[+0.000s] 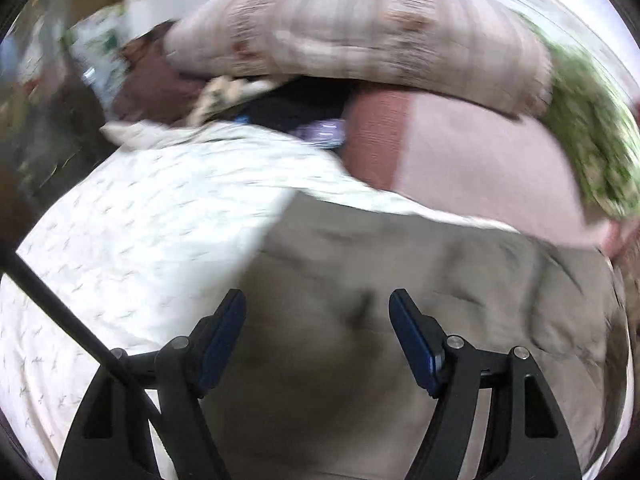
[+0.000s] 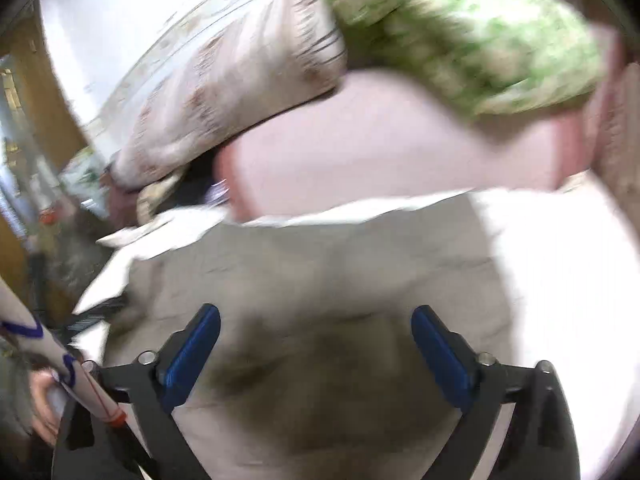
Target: Fold large clothes
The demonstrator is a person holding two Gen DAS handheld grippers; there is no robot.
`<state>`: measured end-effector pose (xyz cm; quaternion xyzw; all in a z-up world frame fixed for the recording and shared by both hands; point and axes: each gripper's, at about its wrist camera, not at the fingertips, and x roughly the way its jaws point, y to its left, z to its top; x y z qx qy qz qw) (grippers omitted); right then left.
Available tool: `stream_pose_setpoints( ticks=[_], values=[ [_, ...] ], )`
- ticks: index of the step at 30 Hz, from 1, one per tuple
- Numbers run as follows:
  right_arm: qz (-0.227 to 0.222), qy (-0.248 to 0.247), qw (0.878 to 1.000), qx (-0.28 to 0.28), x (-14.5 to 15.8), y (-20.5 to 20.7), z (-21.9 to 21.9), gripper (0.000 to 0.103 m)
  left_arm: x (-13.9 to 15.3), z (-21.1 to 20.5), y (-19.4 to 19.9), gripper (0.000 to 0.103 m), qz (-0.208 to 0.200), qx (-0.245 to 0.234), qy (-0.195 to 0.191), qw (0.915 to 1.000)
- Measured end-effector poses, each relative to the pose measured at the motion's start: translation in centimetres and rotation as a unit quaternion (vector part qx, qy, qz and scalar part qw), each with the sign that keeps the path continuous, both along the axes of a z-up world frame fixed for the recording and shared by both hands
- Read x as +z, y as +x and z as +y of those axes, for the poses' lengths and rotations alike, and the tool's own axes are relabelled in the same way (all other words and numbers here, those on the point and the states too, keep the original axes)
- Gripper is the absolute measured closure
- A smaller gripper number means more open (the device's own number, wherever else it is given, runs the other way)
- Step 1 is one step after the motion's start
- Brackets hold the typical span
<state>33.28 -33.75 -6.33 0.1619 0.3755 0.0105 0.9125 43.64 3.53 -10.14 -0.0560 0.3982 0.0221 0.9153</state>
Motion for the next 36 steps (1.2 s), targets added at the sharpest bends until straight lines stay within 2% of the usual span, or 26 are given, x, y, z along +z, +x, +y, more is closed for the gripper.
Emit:
stream_pose_setpoints(
  ticks=[3,5,6,7,8,9,10,11,12,14,16,19,20,22,26,28,31,32,33,34,35,36],
  values=[
    [0.045,0.02,0.997,-0.059,-3.1,-0.2,-5.3,0.005,-2.3,3.8,2.1,0.028,0.061,0.015,-0.032,0.9975],
    [0.06,0.085,0.992,-0.075,-5.3,-0.6,-7.5,0.017,-4.1,4.8,3.4,0.028,0.097,0.001,-0.07,0.9928],
    [0.067,0.117,0.989,-0.066,-6.0,-0.6,-7.9,0.019,-4.9,5.0,3.8,0.028,0.109,-0.006,-0.094,0.9896],
    [0.078,0.15,0.984,-0.051,-7.0,0.0,-8.1,0.026,-5.6,4.9,4.3,0.029,0.123,-0.015,-0.111,0.9861],
    [0.085,0.147,0.984,-0.054,-7.3,0.2,-8.2,0.036,-5.8,4.8,4.3,0.036,0.128,-0.018,-0.118,0.9846],
    [0.086,0.142,0.985,-0.056,-7.2,0.3,-8.0,0.041,-5.9,4.7,4.4,0.046,0.13,-0.018,-0.128,0.983],
    [0.082,0.143,0.985,-0.054,-6.9,0.1,-7.9,0.061,-5.8,4.7,4.4,0.052,0.129,-0.014,-0.128,0.9832],
    [0.08,0.143,0.985,-0.057,-6.5,0.0,-8.0,0.08,-5.6,4.9,4.3,0.069,0.125,-0.01,-0.128,0.9838],
    [0.075,0.139,0.985,-0.07,-5.7,-0.3,-8.3,0.081,-5.2,5.2,4.1,0.084,0.115,-0.008,-0.135,0.9842],
    [0.064,0.133,0.984,-0.095,-4.8,-1.0,-9.3,0.088,-3.9,5.7,3.7,0.09,0.079,0.005,-0.152,0.9851],
    [0.067,0.134,0.983,-0.102,-5.1,-1.0,-9.9,0.088,-3.6,4.6,4.1,0.091,0.064,-0.01,-0.108,0.992],
    [0.118,0.093,0.983,-0.103,-8.1,0.6,-8.6,0.089,-6.1,3.1,5.2,0.09,0.103,-0.007,-0.081,0.9914],
    [0.128,0.097,0.982,-0.103,-8.9,0.7,-8.8,0.089,-6.4,3.0,5.4,0.089,0.106,-0.001,-0.076,0.9914],
    [0.136,0.094,0.981,-0.105,-9.7,0.9,-8.9,0.09,-6.2,2.2,5.4,0.088,0.094,-0.002,-0.041,0.9948],
    [0.145,0.078,0.981,-0.108,-10.0,1.1,-8.6,0.089,-6.4,1.5,5.5,0.084,0.096,0.004,-0.015,0.9953],
    [0.144,0.079,0.98,-0.114,-9.9,1.0,-8.6,0.085,-6.5,1.2,5.3,0.079,0.091,0.009,0.0,0.9958],
    [0.146,0.077,0.978,-0.124,-9.7,0.6,-8.6,0.08,-5.4,1.6,4.6,0.068,0.069,0.017,0.0,0.9974],
    [0.145,0.075,0.979,-0.126,-9.8,0.8,-8.8,0.077,-5.3,1.9,4.8,0.059,0.07,0.024,-0.001,0.9973],
    [0.147,0.068,0.978,-0.128,-9.9,1.0,-8.6,0.074,-5.3,2.3,4.8,0.056,0.074,0.033,-0.009,0.9967],
    [0.153,0.054,0.977,-0.136,-9.9,1.1,-8.5,0.06,-5.4,2.5,4.7,0.056,0.076,0.036,-0.018,0.9963],
    [0.16,0.035,0.976,-0.146,-9.9,1.1,-8.4,0.033,-5.3,2.9,4.6,0.055,0.077,0.038,-0.029,0.9959],
    [0.163,0.021,0.974,-0.155,-9.8,1.2,-8.5,0.025,-5.3,3.1,4.5,0.054,0.079,0.038,-0.034,0.9956]
  ],
)
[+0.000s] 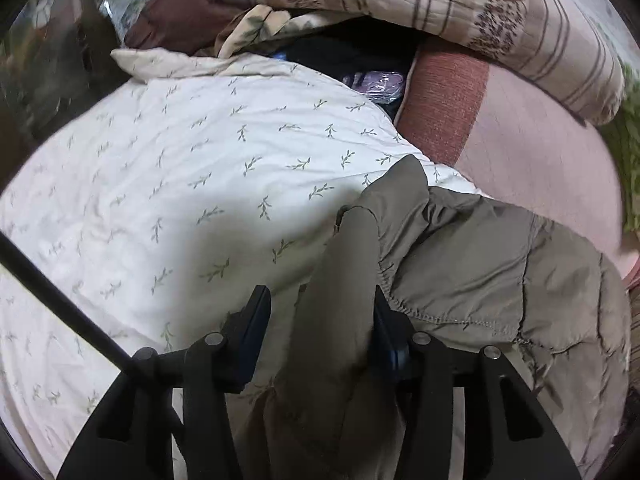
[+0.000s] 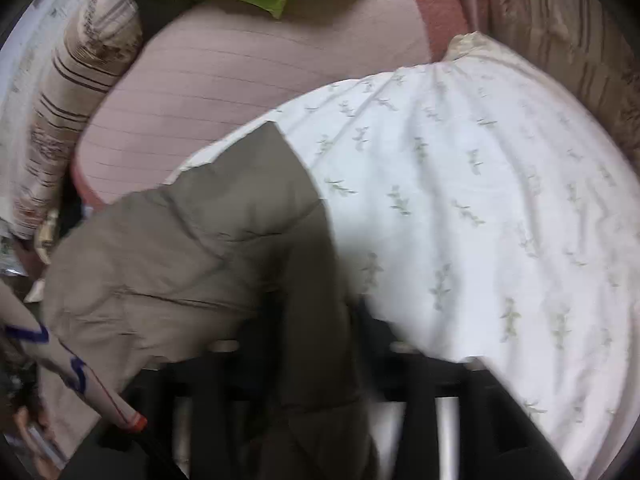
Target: Fold large clothes
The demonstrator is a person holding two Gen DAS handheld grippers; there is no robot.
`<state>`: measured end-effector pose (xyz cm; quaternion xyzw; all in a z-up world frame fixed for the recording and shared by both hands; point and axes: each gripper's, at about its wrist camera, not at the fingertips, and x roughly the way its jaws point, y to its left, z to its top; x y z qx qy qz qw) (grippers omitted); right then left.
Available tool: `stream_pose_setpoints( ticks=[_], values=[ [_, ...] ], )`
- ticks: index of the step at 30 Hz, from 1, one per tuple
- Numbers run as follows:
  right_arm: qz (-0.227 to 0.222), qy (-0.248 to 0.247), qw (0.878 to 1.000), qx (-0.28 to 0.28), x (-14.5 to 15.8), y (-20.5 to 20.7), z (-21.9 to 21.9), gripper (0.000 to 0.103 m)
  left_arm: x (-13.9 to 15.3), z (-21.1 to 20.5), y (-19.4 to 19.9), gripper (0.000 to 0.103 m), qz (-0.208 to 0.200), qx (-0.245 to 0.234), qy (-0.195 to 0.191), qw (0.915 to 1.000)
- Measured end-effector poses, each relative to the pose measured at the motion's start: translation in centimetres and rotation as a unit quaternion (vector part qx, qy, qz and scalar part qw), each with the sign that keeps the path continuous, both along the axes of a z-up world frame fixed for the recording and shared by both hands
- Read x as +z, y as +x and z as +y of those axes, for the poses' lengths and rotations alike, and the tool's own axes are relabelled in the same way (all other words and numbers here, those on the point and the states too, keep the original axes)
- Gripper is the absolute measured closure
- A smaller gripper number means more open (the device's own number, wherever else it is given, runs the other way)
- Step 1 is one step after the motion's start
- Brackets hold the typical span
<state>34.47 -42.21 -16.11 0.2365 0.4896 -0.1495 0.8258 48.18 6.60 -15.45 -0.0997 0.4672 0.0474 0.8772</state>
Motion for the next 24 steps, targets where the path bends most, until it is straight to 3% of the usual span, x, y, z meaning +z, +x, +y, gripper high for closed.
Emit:
stream_pose_setpoints(
  ticks=[1,5,9,12,13,16,20,22,24],
  values=[
    [0.002,-0.002,1.0,-0.005,0.0,-0.2,-0.2,0.019,0.1,0.0,-0.1,0.053,0.001,-0.001,0.001,1.0],
    [-0.036,0.095,0.995,-0.021,0.6,-1.5,-1.9,0.019,1.2,0.0,-0.4,0.052,-0.011,0.005,0.004,0.9999],
    [-0.061,0.061,0.996,0.016,1.9,-2.3,-0.9,0.019,3.5,-0.4,-1.6,0.05,-0.03,-0.004,-0.008,0.9995],
    [-0.071,0.03,0.996,0.038,2.9,-4.4,1.0,0.019,5.2,-0.3,-4.3,0.032,-0.049,-0.009,0.0,0.9988],
    [-0.082,0.032,0.995,0.054,3.4,-5.5,1.7,0.019,5.4,-0.1,-5.8,0.032,-0.051,-0.012,0.007,0.9986],
    [-0.096,0.032,0.992,0.081,3.9,-9.5,3.1,0.018,4.5,0.9,-9.4,0.032,-0.031,-0.022,0.018,0.9991],
    [-0.067,0.105,0.99,0.069,1.9,-13.2,2.8,0.017,2.7,2.8,-12.6,0.032,0.01,-0.022,0.011,0.9996],
    [-0.067,0.148,0.986,0.039,0.9,-14.4,1.6,0.017,1.8,4.4,-13.9,0.032,0.03,-0.003,-0.02,0.9994],
    [-0.075,0.181,0.981,0.008,0.2,-15.2,0.7,0.017,0.2,5.9,-14.6,0.032,0.054,0.012,-0.08,0.9952]
  ],
)
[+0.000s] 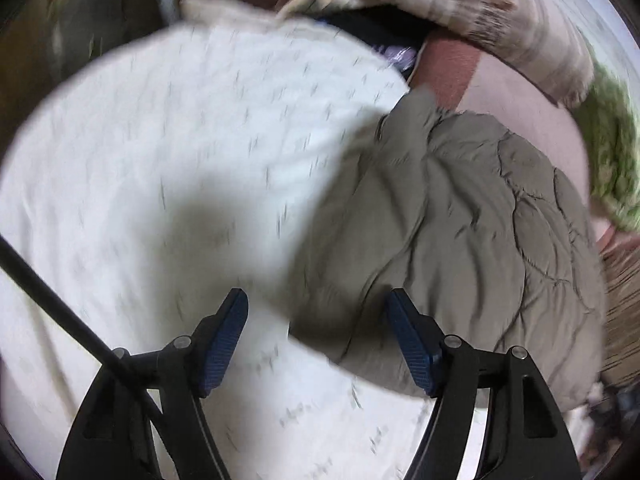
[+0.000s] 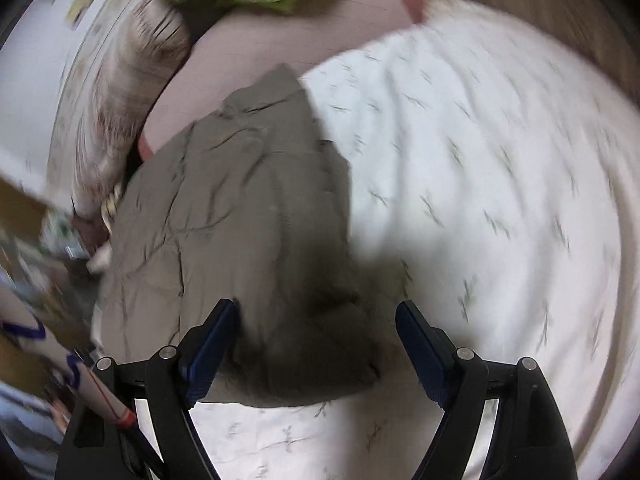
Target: Fold large clothes
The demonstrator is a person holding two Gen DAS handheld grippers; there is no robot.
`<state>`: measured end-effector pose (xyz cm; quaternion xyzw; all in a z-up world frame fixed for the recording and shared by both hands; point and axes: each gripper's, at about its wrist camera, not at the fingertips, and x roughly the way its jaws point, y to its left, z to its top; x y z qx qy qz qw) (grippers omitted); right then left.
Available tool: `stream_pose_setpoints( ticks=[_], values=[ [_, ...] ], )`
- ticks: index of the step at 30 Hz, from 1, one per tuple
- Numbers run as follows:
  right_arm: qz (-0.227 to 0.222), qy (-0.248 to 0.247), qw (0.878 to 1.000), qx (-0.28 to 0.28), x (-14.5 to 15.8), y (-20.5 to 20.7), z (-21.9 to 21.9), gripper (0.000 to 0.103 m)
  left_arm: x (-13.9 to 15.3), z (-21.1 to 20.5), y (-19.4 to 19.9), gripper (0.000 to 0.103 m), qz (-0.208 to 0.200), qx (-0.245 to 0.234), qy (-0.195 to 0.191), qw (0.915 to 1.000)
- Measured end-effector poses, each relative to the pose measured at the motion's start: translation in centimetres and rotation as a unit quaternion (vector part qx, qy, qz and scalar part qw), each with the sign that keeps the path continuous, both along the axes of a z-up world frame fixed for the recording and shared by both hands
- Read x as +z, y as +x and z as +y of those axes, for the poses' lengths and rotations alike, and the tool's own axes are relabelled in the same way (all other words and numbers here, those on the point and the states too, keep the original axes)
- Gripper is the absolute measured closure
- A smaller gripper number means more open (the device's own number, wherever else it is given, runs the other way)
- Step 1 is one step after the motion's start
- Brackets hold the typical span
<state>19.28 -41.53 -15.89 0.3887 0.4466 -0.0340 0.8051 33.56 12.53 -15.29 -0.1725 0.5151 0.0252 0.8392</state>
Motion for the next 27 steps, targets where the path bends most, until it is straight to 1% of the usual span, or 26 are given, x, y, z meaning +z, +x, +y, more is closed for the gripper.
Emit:
stream_pose_setpoints(
  ticks=[1,2,3,4,5,7,10,12,13,14,15,16,17,18,19,20,21,22,23,24,25,26,27],
  values=[
    [0.0,0.023,1.0,-0.005,-0.5,-0.2,-0.1,0.018,-0.9,0.6,0.1,0.032,0.013,0.006,-0.028,0.9995],
    [-0.002,0.033,0.999,-0.003,-0.7,-0.3,0.1,0.023,-1.3,1.0,0.3,0.032,0.018,0.01,-0.051,0.9985],
    [-0.003,0.038,0.999,-0.003,-0.8,-0.3,0.3,0.025,-1.6,1.3,0.4,0.032,0.018,0.011,-0.067,0.9975],
    [-0.004,0.032,0.999,-0.006,-0.8,-0.3,0.5,0.027,-1.7,1.4,0.6,0.032,0.016,0.011,-0.078,0.9968],
    [-0.004,0.028,1.0,-0.005,-0.7,-0.3,0.7,0.034,-1.7,1.0,0.7,0.033,0.015,0.009,-0.078,0.9968],
    [-0.006,0.016,1.0,0.002,-0.4,-0.6,1.2,0.046,-1.8,0.3,0.9,0.048,0.011,-0.001,-0.078,0.9969],
    [0.009,-0.009,1.0,0.016,-0.4,-0.1,1.9,0.055,-1.7,-0.5,1.0,0.06,0.013,-0.011,-0.071,0.9973],
    [0.013,-0.017,0.999,0.025,-0.5,0.3,2.1,0.062,-1.1,-0.3,0.8,0.074,0.006,-0.017,-0.076,0.997],
    [0.003,-0.018,0.999,0.028,0.1,0.3,2.2,0.07,-0.6,-0.2,0.7,0.077,0.0,-0.024,-0.083,0.9963],
    [-0.009,-0.025,0.999,0.031,1.0,-0.1,2.5,0.075,-0.1,0.2,0.5,0.081,-0.006,-0.022,-0.096,0.9952],
    [-0.024,-0.04,0.998,0.035,2.2,-0.7,2.9,0.076,0.5,0.8,0.2,0.081,-0.015,-0.017,-0.116,0.9929],
    [-0.028,-0.052,0.998,0.037,2.6,-1.3,3.2,0.077,0.9,1.1,0.2,0.081,-0.023,-0.016,-0.124,0.9919],
    [-0.016,-0.055,0.998,0.036,2.2,-1.2,3.3,0.077,0.7,1.1,0.5,0.081,-0.021,-0.012,-0.124,0.9919],
    [0.011,-0.05,0.998,0.035,1.0,-0.6,3.3,0.077,0.3,0.9,0.9,0.081,-0.012,-0.01,-0.119,0.9928],
    [0.026,-0.046,0.998,0.032,0.3,-0.2,3.2,0.076,-0.3,0.3,1.5,0.08,0.0,-0.008,-0.099,0.995],
    [0.029,-0.039,0.998,0.025,-0.1,0.3,3.0,0.073,-0.5,0.0,1.7,0.077,0.003,-0.006,-0.085,0.9963],
    [0.019,-0.032,0.999,0.019,0.0,0.5,2.7,0.07,-0.5,-0.2,1.8,0.072,0.003,0.0,-0.071,0.9975],
    [0.011,-0.031,0.999,0.017,0.2,0.5,2.6,0.063,-0.2,-0.2,1.7,0.069,0.0,0.006,-0.062,0.998],
    [0.007,-0.035,0.999,0.015,0.4,0.5,2.5,0.057,0.0,0.0,1.7,0.063,-0.001,0.014,-0.062,0.998],
    [0.006,-0.036,0.999,0.01,0.5,0.2,2.4,0.053,0.1,0.2,1.5,0.06,-0.003,0.022,-0.067,0.9975],
    [0.006,-0.034,0.999,0.004,0.5,0.0,2.3,0.039,0.4,0.5,1.0,0.059,-0.007,0.033,-0.073,0.9968],
    [0.001,-0.026,1.0,-0.008,0.6,-0.5,2.0,0.025,0.7,0.8,0.6,0.055,-0.012,0.04,-0.075,0.9963],
    [-0.012,-0.012,1.0,-0.021,0.8,-1.2,1.7,0.022,1.2,0.9,-0.2,0.052,-0.023,0.046,-0.072,0.9961]
  ],
)
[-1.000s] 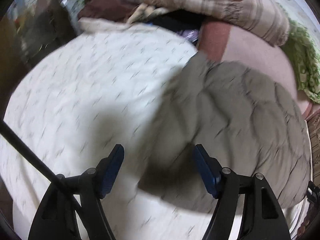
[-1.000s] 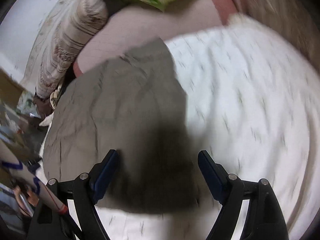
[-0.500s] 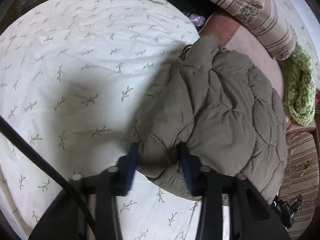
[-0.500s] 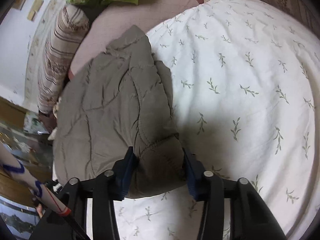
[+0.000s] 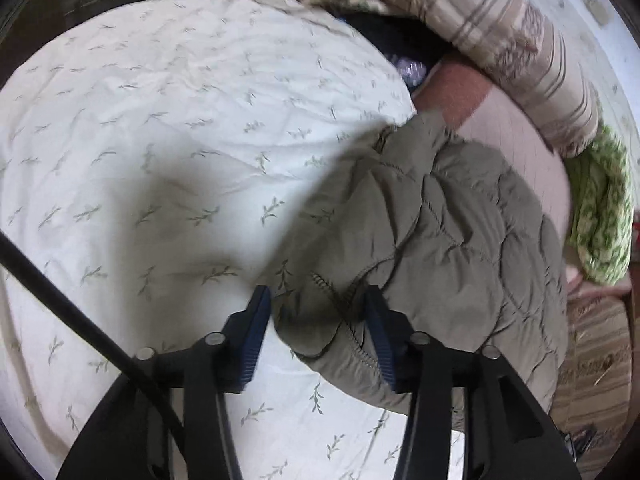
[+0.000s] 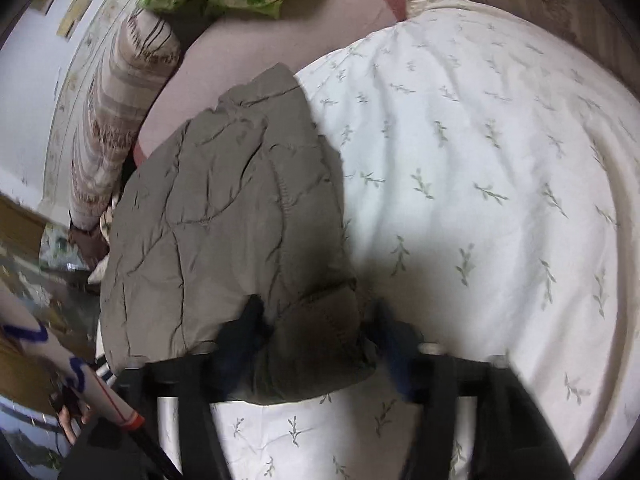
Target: Fold large clothes
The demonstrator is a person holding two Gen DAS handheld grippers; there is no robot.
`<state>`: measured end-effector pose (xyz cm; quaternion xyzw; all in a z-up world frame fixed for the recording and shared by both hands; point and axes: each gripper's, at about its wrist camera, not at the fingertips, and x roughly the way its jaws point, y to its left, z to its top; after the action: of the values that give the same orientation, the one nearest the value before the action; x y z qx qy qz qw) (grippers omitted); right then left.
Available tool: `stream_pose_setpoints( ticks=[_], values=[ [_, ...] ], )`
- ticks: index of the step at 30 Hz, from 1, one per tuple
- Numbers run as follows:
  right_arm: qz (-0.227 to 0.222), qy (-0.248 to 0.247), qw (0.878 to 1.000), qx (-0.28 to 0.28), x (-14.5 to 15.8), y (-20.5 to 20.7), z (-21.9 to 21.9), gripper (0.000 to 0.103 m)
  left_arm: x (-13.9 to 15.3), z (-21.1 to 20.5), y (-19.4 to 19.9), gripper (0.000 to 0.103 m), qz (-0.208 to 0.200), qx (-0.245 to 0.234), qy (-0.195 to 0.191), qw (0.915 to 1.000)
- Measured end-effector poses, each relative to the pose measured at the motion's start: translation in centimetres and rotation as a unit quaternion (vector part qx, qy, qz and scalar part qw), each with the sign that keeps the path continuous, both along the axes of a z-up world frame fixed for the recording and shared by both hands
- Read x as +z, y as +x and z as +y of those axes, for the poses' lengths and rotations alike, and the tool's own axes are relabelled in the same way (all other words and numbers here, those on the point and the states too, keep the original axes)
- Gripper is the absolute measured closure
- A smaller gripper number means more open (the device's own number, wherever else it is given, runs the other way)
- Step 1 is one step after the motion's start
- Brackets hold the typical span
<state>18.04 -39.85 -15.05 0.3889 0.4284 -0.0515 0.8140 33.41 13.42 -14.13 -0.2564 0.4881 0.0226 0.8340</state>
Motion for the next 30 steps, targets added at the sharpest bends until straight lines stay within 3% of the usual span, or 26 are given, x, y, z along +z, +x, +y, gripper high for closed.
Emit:
stream_pose_setpoints(
  ticks=[1,3,5,7,10,12,15,20,23,24,26,27,28,29,30],
  values=[
    [-0.016,0.017,1.0,-0.012,0.3,-0.9,-0.3,0.021,0.6,-0.1,-0.9,0.051,-0.01,0.003,0.014,0.9998],
    [-0.036,0.041,0.998,-0.024,0.4,-2.6,-0.4,0.013,1.2,-0.6,-2.6,0.035,-0.017,0.0,0.032,0.9993],
    [-0.026,0.069,0.997,-0.021,-0.5,-3.6,0.4,0.008,1.1,-0.7,-4.3,0.026,-0.017,0.002,0.014,0.9998],
    [-0.011,0.107,0.994,-0.006,-1.9,-3.7,1.5,0.007,-0.1,-0.9,-5.8,0.026,-0.003,0.013,-0.043,0.999],
    [-0.009,0.154,0.988,0.004,-3.4,-2.7,2.2,0.007,-2.2,-1.6,-5.4,0.025,0.023,0.015,-0.129,0.9913],
    [-0.01,0.15,0.989,-0.004,-3.7,-1.9,2.2,0.007,-3.1,-2.0,-4.4,0.025,0.029,0.026,-0.15,0.9879],
    [-0.012,0.158,0.987,-0.015,-4.5,-0.9,2.0,0.007,-3.9,-1.3,-3.1,0.025,0.025,0.075,-0.146,0.9861],
    [-0.017,0.227,0.972,-0.053,-6.7,-0.7,0.4,0.007,-5.5,-0.1,-1.7,0.021,0.014,0.124,-0.205,0.9707],
    [-0.017,0.225,0.973,-0.046,-6.9,-0.2,0.3,0.007,-6.5,-0.5,-0.7,0.021,0.016,0.115,-0.242,0.9632],
    [-0.015,0.218,0.975,-0.04,-6.9,0.1,0.4,0.007,-7.1,-0.6,-0.4,0.021,0.021,0.117,-0.265,0.9569],
    [-0.01,0.206,0.978,-0.031,-6.8,0.6,0.6,0.015,-7.7,-0.5,-0.1,0.023,0.028,0.123,-0.287,0.9496],
    [-0.01,0.204,0.978,-0.032,-6.8,0.6,0.4,0.019,-7.6,-0.6,0.2,0.03,0.029,0.12,-0.285,0.9506],
    [-0.012,0.205,0.978,-0.033,-6.8,0.8,0.2,0.029,-7.3,-0.6,0.3,0.033,0.027,0.116,-0.278,0.9533],
    [-0.018,0.208,0.978,-0.031,-6.8,0.8,0.0,0.041,-7.0,-0.7,0.3,0.041,0.023,0.113,-0.273,0.955],
    [-0.023,0.208,0.977,-0.029,-6.6,0.9,-0.1,0.047,-6.4,-0.9,0.2,0.05,0.016,0.109,-0.265,0.9581]
  ],
)
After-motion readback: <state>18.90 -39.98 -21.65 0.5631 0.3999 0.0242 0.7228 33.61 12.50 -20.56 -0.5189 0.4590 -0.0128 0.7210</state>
